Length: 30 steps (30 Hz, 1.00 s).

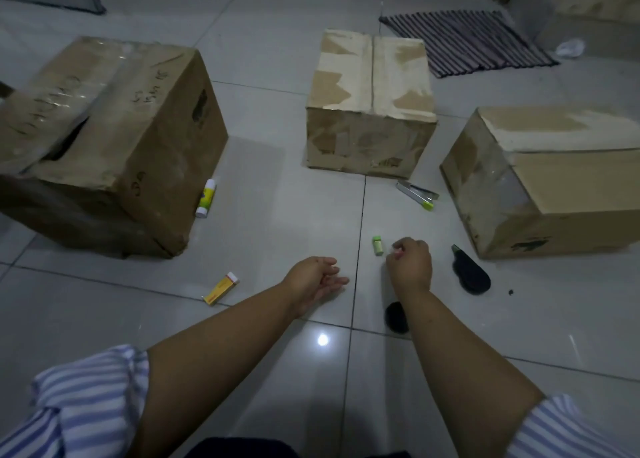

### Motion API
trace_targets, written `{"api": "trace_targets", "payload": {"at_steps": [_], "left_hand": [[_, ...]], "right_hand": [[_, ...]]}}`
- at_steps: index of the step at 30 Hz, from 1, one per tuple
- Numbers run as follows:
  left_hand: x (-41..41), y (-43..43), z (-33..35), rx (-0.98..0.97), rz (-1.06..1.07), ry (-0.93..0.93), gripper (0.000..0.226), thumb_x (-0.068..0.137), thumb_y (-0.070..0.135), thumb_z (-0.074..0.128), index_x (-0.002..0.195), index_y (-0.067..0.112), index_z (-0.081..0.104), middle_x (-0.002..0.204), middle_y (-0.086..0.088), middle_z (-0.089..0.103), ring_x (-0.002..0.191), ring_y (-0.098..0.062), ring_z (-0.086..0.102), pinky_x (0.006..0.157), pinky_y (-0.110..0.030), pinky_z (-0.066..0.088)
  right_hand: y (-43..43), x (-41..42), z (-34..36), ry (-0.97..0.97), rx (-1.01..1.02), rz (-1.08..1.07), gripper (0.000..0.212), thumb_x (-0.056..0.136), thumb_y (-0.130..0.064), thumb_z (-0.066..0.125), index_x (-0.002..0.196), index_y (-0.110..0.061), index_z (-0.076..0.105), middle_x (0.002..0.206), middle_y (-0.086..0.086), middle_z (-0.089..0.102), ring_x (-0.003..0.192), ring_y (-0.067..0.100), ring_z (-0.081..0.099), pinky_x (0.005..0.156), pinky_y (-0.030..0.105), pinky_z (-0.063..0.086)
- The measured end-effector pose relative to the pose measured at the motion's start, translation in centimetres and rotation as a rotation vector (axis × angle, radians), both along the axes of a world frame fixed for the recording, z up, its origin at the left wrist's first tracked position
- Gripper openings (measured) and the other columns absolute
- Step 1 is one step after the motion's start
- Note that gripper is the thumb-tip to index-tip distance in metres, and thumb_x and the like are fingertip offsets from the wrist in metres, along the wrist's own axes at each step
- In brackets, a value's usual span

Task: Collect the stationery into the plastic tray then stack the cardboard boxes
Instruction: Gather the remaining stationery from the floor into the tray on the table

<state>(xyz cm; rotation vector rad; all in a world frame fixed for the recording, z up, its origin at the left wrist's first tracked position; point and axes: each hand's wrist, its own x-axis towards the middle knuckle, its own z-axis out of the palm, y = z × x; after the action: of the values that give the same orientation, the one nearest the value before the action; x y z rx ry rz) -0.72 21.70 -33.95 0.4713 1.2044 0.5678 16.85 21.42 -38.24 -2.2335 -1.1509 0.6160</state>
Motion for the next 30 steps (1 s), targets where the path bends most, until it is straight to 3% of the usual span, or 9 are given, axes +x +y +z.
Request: {"api": "trace_targets", "payload": {"at_steps": [4, 7, 11, 16, 19, 22, 25, 28, 30], "left_hand": [[-0.2, 0.3, -0.9, 0.024, 0.075, -0.019, 0.016, 0.094, -0.004, 0.039, 0.094, 0.009, 0.048, 0.092, -0.011, 0.059, 0.083, -0.022, 0.059, 0.082, -0.031, 0.050], [-0.7, 0.3, -1.5, 0.063, 0.098, -0.008, 0.018, 0.095, -0.001, 0.041, 0.108, 0.008, 0.048, 0.098, -0.007, 0.061, 0.081, -0.015, 0.059, 0.076, -0.027, 0.049], [-1.4, 0.5, -1.8, 0.054, 0.134, -0.012, 0.034, 0.093, 0.001, 0.049, 0.127, 0.003, 0.048, 0.098, -0.007, 0.063, 0.084, -0.011, 0.060, 0.084, -0.025, 0.047], [-2.6, -0.1, -1.7, 0.050, 0.161, -0.029, 0.036, 0.094, -0.002, 0.046, 0.130, -0.001, 0.048, 0.123, -0.012, 0.060, 0.119, -0.022, 0.055, 0.090, -0.026, 0.045], [-3.3, -0.8, -1.5, 0.011, 0.249, -0.109, 0.026, 0.095, -0.001, 0.042, 0.118, 0.005, 0.052, 0.093, -0.006, 0.064, 0.081, -0.013, 0.058, 0.068, -0.020, 0.051], [-4.0, -1.4, -1.0, -0.064, 0.284, -0.198, 0.017, 0.096, 0.004, 0.038, 0.097, 0.004, 0.055, 0.063, -0.004, 0.064, 0.053, -0.010, 0.053, 0.053, -0.018, 0.046], [-4.4, -2.3, -0.3, -0.110, 0.283, -0.278, 0.036, 0.098, 0.015, 0.031, 0.082, 0.002, 0.060, 0.058, -0.008, 0.070, 0.059, -0.017, 0.066, 0.055, -0.025, 0.055], [-4.7, -2.9, -0.2, -0.121, 0.314, -0.283, 0.039, 0.101, 0.022, 0.029, 0.084, 0.005, 0.059, 0.059, -0.006, 0.071, 0.073, -0.018, 0.063, 0.065, -0.030, 0.050], [-5.2, -3.0, -0.3, -0.119, 0.324, -0.279, 0.040, 0.102, 0.023, 0.027, 0.083, 0.006, 0.058, 0.058, -0.005, 0.071, 0.068, -0.016, 0.065, 0.063, -0.029, 0.049]], "right_hand": [[1.4, -1.3, 0.7, 0.055, 0.199, 0.075, 0.029, 0.088, -0.002, 0.052, 0.116, -0.002, 0.060, 0.124, 0.016, 0.049, 0.092, 0.016, 0.052, 0.083, 0.019, 0.039], [2.6, -1.8, 0.4, 0.007, 0.070, 0.107, 0.032, 0.090, 0.001, 0.047, 0.119, 0.002, 0.061, 0.125, 0.021, 0.057, 0.112, 0.029, 0.056, 0.095, 0.024, 0.038], [3.3, -2.1, 0.1, 0.031, -0.057, 0.039, 0.033, 0.092, -0.001, 0.044, 0.121, -0.004, 0.061, 0.126, 0.016, 0.059, 0.117, 0.028, 0.054, 0.092, 0.023, 0.038], [1.5, -2.4, 0.9, 0.023, -0.061, 0.158, 0.031, 0.086, 0.006, 0.046, 0.111, 0.006, 0.064, 0.119, 0.022, 0.063, 0.110, 0.033, 0.058, 0.094, 0.028, 0.044], [-0.7, -5.7, 2.2, 0.354, 0.156, 0.114, 0.029, 0.082, 0.003, 0.063, 0.111, 0.001, 0.066, 0.107, 0.017, 0.068, 0.099, 0.026, 0.064, 0.087, 0.019, 0.046], [-2.5, -10.1, 2.9, 0.604, 0.151, 0.157, 0.034, 0.077, 0.000, 0.070, 0.110, -0.005, 0.066, 0.098, 0.012, 0.069, 0.087, 0.018, 0.065, 0.081, 0.019, 0.053], [-4.1, -12.8, 3.2, 0.511, 0.155, 0.246, 0.029, 0.077, -0.001, 0.069, 0.106, -0.007, 0.069, 0.102, 0.012, 0.071, 0.087, 0.013, 0.065, 0.075, 0.005, 0.047], [-4.9, -13.7, 3.5, 0.427, 0.148, 0.317, 0.030, 0.084, -0.010, 0.064, 0.115, -0.008, 0.066, 0.115, 0.009, 0.068, 0.102, 0.013, 0.062, 0.087, 0.009, 0.041], [-5.1, -13.9, 3.7, 0.377, 0.138, 0.375, 0.030, 0.090, -0.013, 0.057, 0.119, -0.009, 0.064, 0.120, 0.008, 0.066, 0.110, 0.014, 0.060, 0.090, 0.009, 0.037]]}}
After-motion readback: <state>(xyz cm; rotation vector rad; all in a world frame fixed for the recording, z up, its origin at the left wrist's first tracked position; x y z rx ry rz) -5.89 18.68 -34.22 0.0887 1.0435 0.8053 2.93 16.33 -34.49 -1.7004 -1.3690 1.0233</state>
